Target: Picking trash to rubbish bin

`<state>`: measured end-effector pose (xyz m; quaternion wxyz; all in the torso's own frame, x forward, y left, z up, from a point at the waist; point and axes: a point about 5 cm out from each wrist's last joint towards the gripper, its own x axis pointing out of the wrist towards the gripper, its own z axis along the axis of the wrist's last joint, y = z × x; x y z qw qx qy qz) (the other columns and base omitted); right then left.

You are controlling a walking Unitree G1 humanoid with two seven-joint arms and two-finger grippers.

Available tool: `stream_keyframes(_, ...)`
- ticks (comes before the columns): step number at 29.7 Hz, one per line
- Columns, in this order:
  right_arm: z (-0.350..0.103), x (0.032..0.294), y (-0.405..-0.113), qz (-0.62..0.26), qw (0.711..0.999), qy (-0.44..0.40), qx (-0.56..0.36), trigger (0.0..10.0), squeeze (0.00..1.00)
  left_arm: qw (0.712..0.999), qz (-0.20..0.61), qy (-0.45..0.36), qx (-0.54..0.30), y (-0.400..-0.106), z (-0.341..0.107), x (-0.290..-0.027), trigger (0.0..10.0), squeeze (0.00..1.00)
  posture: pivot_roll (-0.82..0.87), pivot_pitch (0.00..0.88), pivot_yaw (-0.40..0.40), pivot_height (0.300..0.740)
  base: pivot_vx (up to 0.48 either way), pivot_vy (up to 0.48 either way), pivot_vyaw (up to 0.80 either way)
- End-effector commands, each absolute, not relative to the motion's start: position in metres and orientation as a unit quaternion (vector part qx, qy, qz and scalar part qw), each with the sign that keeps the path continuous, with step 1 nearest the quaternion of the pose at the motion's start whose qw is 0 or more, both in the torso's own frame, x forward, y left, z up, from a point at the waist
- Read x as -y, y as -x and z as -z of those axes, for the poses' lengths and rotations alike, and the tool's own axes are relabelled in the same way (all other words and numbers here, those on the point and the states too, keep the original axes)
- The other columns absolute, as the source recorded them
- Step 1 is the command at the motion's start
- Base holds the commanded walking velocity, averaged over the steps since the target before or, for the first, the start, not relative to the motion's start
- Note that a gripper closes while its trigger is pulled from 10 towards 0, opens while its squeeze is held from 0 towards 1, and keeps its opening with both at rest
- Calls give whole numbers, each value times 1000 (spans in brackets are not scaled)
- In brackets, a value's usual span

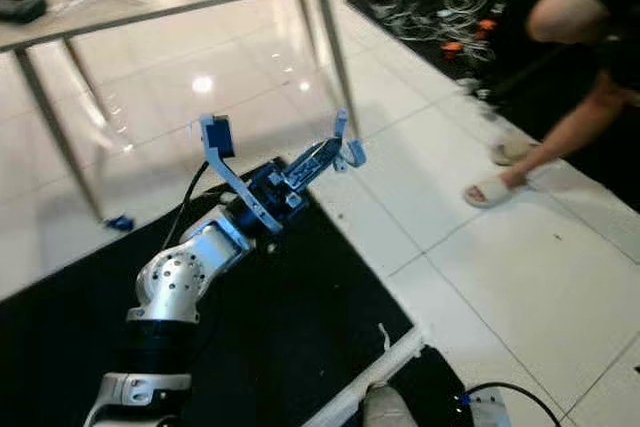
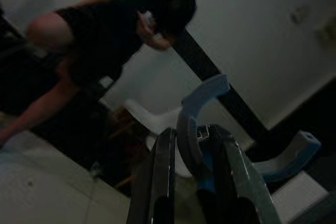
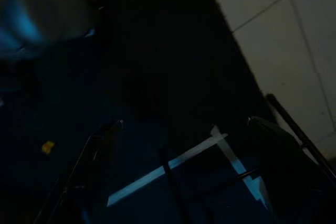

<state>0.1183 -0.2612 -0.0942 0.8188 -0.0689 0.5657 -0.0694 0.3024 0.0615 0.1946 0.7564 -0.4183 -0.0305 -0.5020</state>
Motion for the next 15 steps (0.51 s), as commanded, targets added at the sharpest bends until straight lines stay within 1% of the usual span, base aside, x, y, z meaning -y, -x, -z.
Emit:
stream_keyframes(1, 99, 252, -110, 72, 810, 51, -579, 10000, 0, 761, 494, 419, 24, -302, -189, -64, 10000, 0, -50, 136, 70, 740, 0, 0, -700)
stream_keyframes(5, 102, 245, -107, 72, 808, 46, -583, 10000, 0, 761, 495, 418, 25, -302, -190, -63, 10000, 0, -50, 136, 70, 740, 0, 0, -705)
stream_keyframes(15, 106, 242, -96, 77, 800, 43, -594, 10000, 0, 763, 494, 417, 27, -302, -189, -64, 10000, 0, -46, 134, 70, 740, 0, 0, -706)
